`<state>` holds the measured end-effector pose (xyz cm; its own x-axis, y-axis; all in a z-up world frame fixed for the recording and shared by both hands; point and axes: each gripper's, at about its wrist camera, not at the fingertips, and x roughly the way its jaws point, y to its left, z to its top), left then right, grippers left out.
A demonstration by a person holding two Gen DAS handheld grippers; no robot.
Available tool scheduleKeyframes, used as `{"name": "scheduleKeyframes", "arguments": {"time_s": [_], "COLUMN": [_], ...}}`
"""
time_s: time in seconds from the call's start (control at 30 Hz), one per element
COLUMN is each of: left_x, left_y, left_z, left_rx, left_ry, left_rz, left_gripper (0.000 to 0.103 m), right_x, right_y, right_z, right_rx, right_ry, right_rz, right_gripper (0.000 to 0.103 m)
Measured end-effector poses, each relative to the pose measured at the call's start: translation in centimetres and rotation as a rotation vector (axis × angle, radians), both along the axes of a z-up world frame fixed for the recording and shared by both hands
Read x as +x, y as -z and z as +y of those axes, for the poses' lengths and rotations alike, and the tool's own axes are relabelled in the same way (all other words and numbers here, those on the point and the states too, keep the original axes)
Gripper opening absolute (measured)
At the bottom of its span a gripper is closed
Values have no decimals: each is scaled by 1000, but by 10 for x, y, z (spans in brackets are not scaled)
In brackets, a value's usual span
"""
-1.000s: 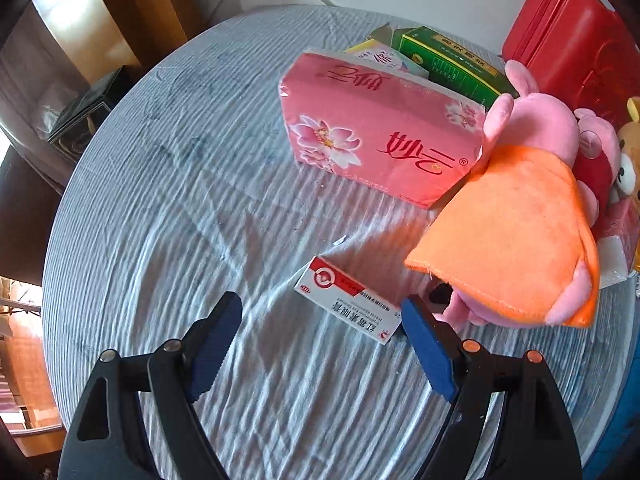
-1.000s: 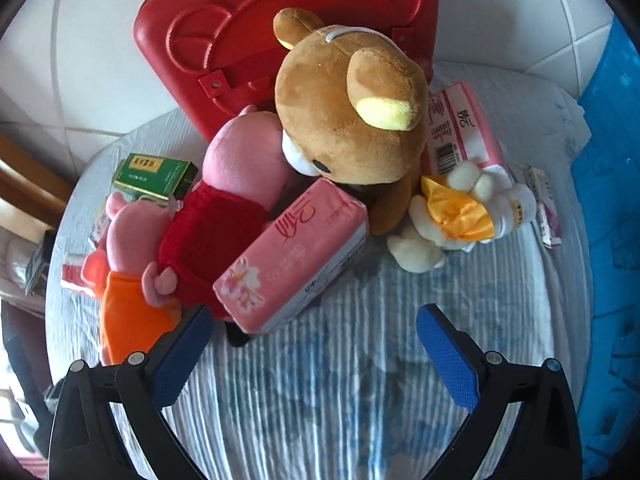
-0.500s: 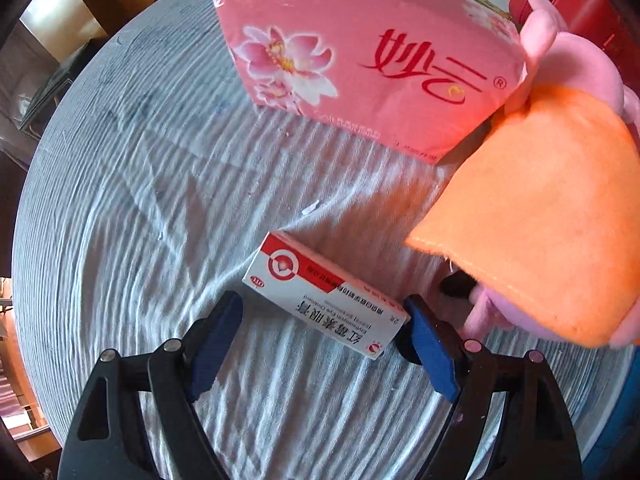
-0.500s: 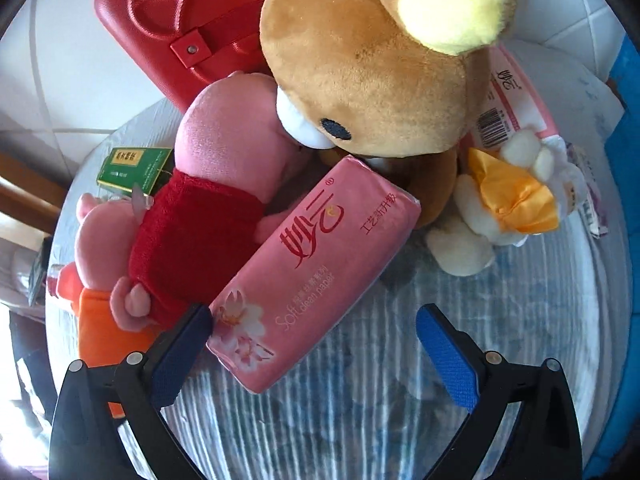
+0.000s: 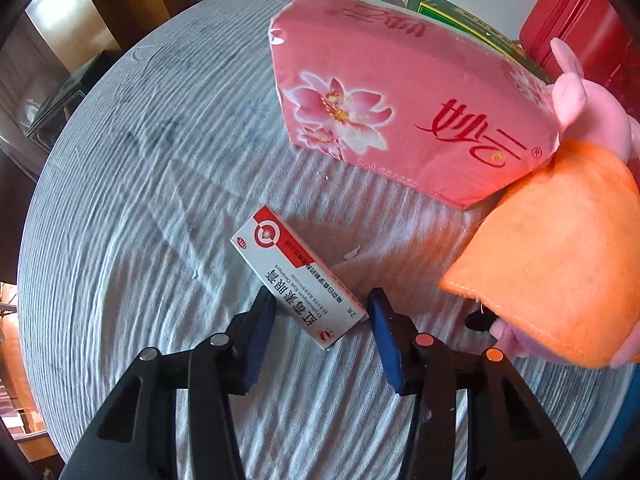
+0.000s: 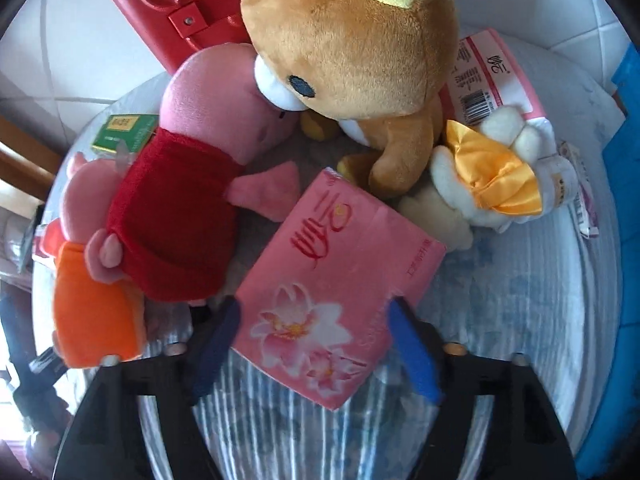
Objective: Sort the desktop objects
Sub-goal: 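Lower left tool onto the red-white medicine box while right tool approaches the pink tissue pack, then close left tool on the medicine box while right tool grasps the pink tissue pack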
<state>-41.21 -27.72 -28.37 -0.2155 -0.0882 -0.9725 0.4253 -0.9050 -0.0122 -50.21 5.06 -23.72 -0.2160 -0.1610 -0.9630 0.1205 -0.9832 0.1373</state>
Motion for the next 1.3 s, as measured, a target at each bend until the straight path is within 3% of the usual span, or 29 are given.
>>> {"name": "scheduleKeyframes", "arguments": {"time_s": [0.03, 0.13, 0.3, 0.33, 0.37, 0.43, 0.57, 0.6, 0.67, 0.73, 0.87, 0.93, 1.0, 1.13, 1.2, 1.23, 1.3], "left_x": [0, -2, -6, -6, -6, -5, -8, -8, -6, -7, -10, -9, -8, -3, -3, -1, 3], "left_y": [1, 1, 0, 1, 2, 8, 7, 5, -3, -8, -9, -8, -8, 1, 2, 1, 5], "left_z": [-4, -9, -14, -16, -19, -30, -31, -30, -24, -18, -17, -14, -14, -4, 0, 3, 2], "left_rx": [6, 4, 16, 15, 11, 40, 27, 21, -2, -8, -12, -13, -18, -21, -24, -23, -21], "left_ry": [-14, -14, -36, -56, -92, -166, -125, -119, -106, -93, -116, -110, -94, -73, -65, -58, -43], "left_rz": [-5, -5, -24, -34, -48, -63, -49, -37, 9, 30, 42, 51, 61, 65, 77, 82, 77], "left_gripper": [63, 71, 74, 80, 93, 103, 103, 100, 69, 54, 51, 51, 51, 51, 39, 26, 26], "right_x": [-1, -4, -9, -10, -11, -13, -14, -15, -15, -13, -10, -8, -8, -10, -7, -5, -1], "right_y": [2, 8, 10, 11, 13, 17, 23, 29, 41, 48, 62, 69, 71, 72, 72, 74, 79], "right_z": [1, 3, -7, -11, -15, -23, -16, -9, 5, 5, -18, -22, -24, -39, -46, -48, -48], "right_rx": [-5, -36, -18, -4, 13, 39, -27, -88, -196, -171, -32, 1, -6, 111, 159, 172, 158], "right_ry": [17, 61, 98, 99, 94, 71, 91, 113, 159, 139, 20, 50, 75, 14, -29, -46, -64], "right_rz": [-11, -37, -44, -43, -42, -43, -54, -84, -134, -138, -142, -144, -118, -22, 8, 9, 3], "right_gripper": [93, 99, 103, 103, 103, 103, 103, 103, 103, 103, 103, 103, 103, 100, 94, 94, 94]}}
